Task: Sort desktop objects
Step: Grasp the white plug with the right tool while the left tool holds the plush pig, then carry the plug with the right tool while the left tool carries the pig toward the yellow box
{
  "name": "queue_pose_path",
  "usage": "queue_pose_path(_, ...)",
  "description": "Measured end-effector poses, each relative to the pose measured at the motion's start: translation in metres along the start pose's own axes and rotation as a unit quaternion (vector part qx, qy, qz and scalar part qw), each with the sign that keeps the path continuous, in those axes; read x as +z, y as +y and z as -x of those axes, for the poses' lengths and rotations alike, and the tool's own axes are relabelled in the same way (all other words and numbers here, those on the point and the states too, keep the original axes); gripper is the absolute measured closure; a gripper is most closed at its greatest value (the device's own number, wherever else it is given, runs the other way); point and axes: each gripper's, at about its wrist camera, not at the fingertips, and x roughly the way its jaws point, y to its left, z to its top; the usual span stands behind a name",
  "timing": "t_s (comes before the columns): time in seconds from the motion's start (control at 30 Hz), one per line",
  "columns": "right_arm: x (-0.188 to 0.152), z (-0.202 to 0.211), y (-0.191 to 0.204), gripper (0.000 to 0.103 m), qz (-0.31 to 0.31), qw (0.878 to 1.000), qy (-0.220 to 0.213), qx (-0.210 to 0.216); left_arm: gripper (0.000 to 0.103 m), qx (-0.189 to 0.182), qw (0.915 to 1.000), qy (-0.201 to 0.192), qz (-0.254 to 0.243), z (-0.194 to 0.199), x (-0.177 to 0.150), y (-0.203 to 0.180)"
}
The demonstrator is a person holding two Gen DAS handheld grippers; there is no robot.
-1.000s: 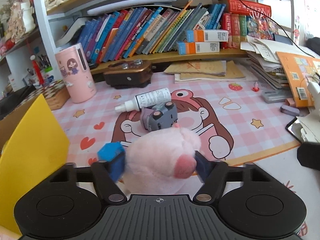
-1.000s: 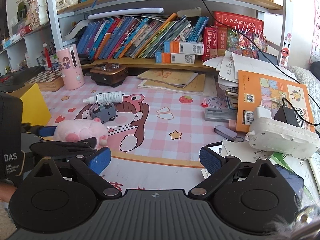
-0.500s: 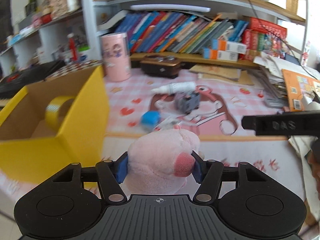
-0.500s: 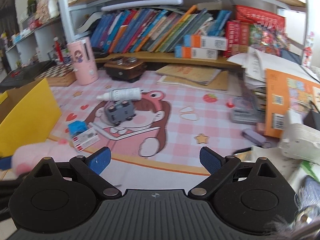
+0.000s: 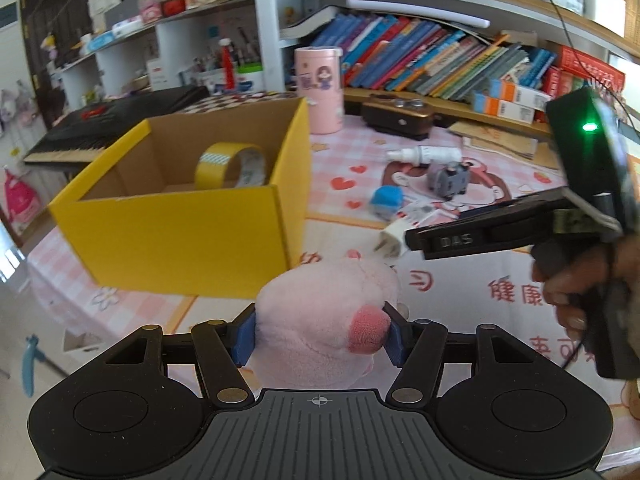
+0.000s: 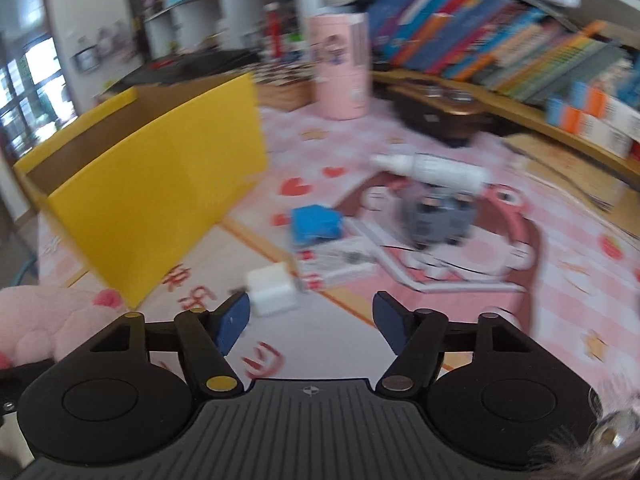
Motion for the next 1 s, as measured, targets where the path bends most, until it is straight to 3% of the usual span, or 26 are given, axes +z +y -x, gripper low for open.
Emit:
queue_pose_path(0.3,0.004,-0.036,0.019,0.047,0.075,0.996,0.027,0.028,0.042,0.015,0.9998,0.003,0.014,0.012,-0.006,0.009)
queue_pose_path(0.33,0.004,-0.037,0.019,0.048,0.079,0.996,0.025,0.028,0.042,0.015,0.9998,0.002,0.015,0.012,-0.007,0.01)
queue_pose_path(0.4,0.005,-0.037,0.018,0.06,0.082,0.996,0.021,0.023,0.042,0.016,0.9997,0.002,0.017,0.013,-0.007,0.012)
queue_pose_path(0.5,0.006,-0.033,0.014,0.062,0.063,0.997,0.026,0.036,0.042,0.014,0.9997,0.0,0.02,0.014,-0.007,0.013)
queue_pose_path(1.0,-0.006,0.059,0.025,0.062,-0.023,1.0,-0.008,-0.005,0.042,-0.024,0.9988,-0.025,0.035,0.027,-0.002,0.021)
